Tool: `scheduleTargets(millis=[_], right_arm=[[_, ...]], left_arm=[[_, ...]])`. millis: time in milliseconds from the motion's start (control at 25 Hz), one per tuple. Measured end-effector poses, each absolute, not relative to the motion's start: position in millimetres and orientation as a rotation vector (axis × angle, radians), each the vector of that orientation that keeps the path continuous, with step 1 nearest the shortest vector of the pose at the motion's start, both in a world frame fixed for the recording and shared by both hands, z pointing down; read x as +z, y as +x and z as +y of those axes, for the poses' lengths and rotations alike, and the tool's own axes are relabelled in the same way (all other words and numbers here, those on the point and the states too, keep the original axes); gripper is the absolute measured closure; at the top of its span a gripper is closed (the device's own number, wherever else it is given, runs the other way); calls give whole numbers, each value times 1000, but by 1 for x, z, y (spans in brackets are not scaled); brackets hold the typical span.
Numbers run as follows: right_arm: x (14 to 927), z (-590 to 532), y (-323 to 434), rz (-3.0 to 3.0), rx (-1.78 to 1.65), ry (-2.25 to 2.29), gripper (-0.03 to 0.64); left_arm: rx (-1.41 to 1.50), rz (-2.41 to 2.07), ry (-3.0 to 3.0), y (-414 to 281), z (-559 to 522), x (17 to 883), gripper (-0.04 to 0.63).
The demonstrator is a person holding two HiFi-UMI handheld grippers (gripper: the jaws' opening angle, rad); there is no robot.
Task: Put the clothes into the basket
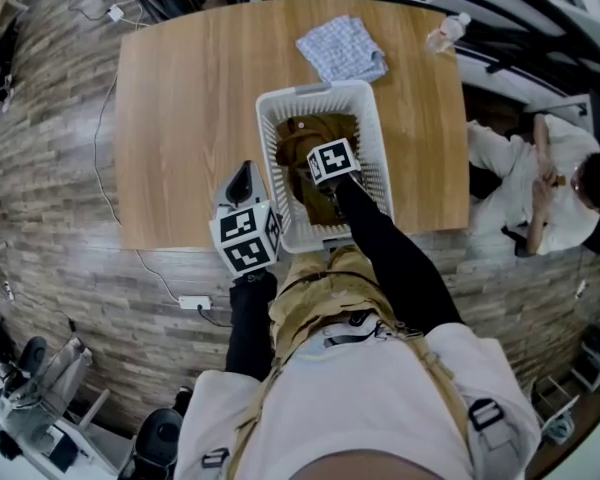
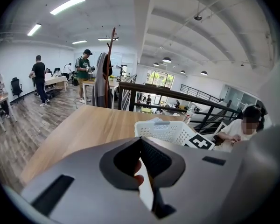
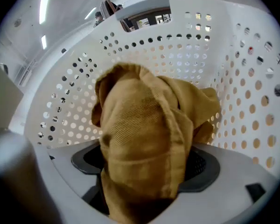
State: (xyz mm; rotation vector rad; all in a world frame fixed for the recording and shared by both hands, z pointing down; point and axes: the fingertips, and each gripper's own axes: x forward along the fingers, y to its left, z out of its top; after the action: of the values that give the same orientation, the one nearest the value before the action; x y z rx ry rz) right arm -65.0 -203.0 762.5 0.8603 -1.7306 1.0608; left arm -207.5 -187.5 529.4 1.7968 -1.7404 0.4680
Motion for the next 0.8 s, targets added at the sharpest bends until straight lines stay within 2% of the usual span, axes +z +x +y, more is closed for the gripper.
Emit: scheduleTargets(millis=[240,520,680,800], right_arm=[[698,-199,-58,-1835,1034,877,173],[575,-229,-36,-2096,884,1085,194],[502,-243,-27,-2264,714,1193,355],[458,-251,-17,-2332,600,1298,516]], left_arm=[[412,-1718,1861,-192,-199,513,594],[332,-1695,2019,-150,-222,460,594],[291,-1690,2085,-132,-226,431,594],[271,-1690,2126,-120,-229,413,594]])
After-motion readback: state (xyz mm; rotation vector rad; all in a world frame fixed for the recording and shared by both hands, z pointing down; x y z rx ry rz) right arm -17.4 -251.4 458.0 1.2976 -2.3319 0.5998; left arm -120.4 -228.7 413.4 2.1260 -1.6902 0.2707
